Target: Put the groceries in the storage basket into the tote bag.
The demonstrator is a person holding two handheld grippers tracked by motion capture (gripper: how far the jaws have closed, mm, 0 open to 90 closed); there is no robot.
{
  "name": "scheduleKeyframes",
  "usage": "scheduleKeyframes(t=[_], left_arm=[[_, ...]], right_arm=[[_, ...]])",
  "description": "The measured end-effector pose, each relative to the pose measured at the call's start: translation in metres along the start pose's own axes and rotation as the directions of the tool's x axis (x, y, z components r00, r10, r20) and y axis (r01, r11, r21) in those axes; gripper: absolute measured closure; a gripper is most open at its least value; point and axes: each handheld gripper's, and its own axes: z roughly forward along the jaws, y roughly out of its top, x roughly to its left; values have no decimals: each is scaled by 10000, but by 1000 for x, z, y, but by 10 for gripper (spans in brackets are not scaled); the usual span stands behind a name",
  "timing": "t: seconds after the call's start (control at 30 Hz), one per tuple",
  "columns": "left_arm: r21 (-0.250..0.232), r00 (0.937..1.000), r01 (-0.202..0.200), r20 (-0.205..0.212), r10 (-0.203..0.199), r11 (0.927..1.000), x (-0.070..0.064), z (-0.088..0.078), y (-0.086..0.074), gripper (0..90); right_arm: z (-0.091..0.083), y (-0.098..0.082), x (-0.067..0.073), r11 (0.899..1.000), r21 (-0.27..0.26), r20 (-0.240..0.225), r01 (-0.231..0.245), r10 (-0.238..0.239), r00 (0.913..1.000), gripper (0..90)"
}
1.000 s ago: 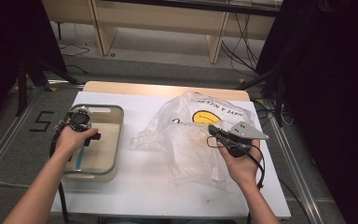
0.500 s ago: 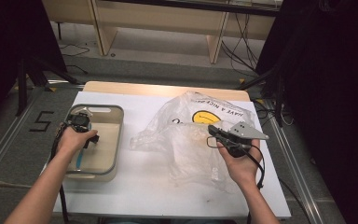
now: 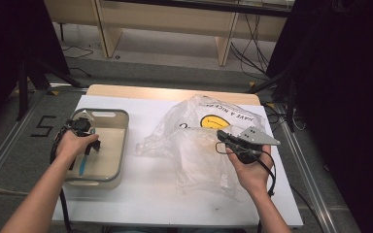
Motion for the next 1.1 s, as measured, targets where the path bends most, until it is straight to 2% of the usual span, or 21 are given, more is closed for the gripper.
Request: scheduleKeyframes(t=[0.6,1.1], left_arm=[[570,10000,-13,-17,14,9984,7,-1,6,636],[1102,9999,108,-67,-101,9938,6,0,14,713]], right_arm=[[0,0,0,10000,20,-24,-1,1,10000,900],[0,0,-1,10000,-31,-61,-63,63,10000,900]])
